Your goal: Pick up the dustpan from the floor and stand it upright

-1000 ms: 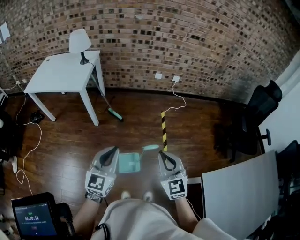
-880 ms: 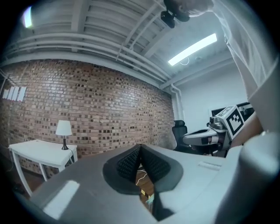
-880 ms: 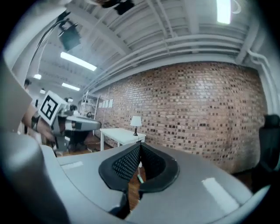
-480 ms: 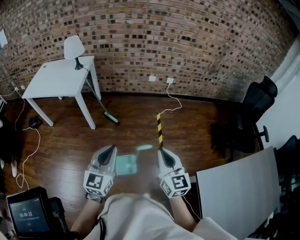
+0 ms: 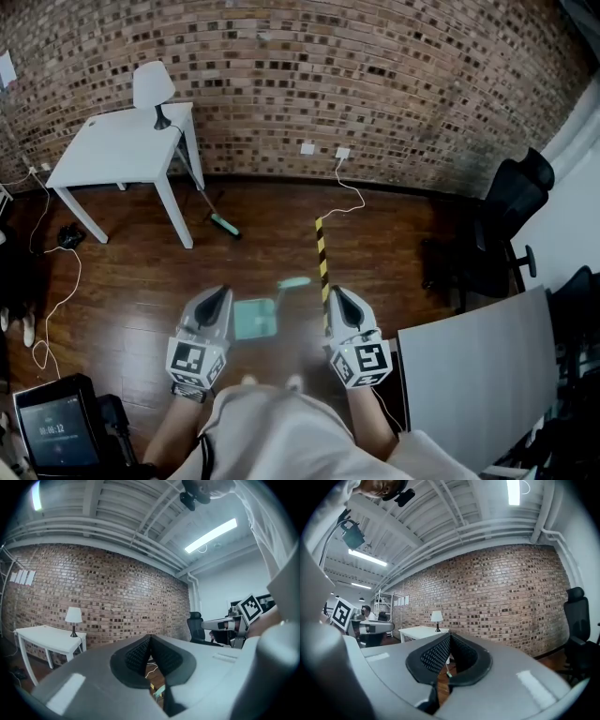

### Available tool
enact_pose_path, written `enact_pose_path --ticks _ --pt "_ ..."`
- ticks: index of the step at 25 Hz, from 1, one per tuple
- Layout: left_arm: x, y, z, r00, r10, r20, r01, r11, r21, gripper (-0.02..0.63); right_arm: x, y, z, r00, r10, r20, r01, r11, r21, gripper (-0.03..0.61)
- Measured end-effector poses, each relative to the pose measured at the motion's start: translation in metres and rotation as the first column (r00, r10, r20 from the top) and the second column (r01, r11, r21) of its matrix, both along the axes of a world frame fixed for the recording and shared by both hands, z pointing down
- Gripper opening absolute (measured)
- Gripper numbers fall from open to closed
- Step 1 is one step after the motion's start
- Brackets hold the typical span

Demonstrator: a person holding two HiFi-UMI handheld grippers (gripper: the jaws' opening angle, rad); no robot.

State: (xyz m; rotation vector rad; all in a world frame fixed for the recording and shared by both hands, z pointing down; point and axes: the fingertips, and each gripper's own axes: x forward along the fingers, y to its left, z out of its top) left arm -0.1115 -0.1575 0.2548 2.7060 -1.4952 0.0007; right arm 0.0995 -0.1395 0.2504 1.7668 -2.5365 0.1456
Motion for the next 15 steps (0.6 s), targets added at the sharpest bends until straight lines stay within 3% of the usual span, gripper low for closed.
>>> enact_pose_path --ticks 9,15 --pt "-0.029 0.026 0.024 1.0 0.008 0.004 -0.008 0.998 -0.057 0.002 -0.011 0.053 0.006 0.998 0.023 -0.051 -0.025 0.999 -0.037 0.014" --pt "-0.019 0.093 0.014 1.0 -0.012 0.012 0.012 0.999 -0.037 0.002 -0.009 0.106 0.006 0.992 -0.021 -0.125 0.021 1.0 -0.001 0.014"
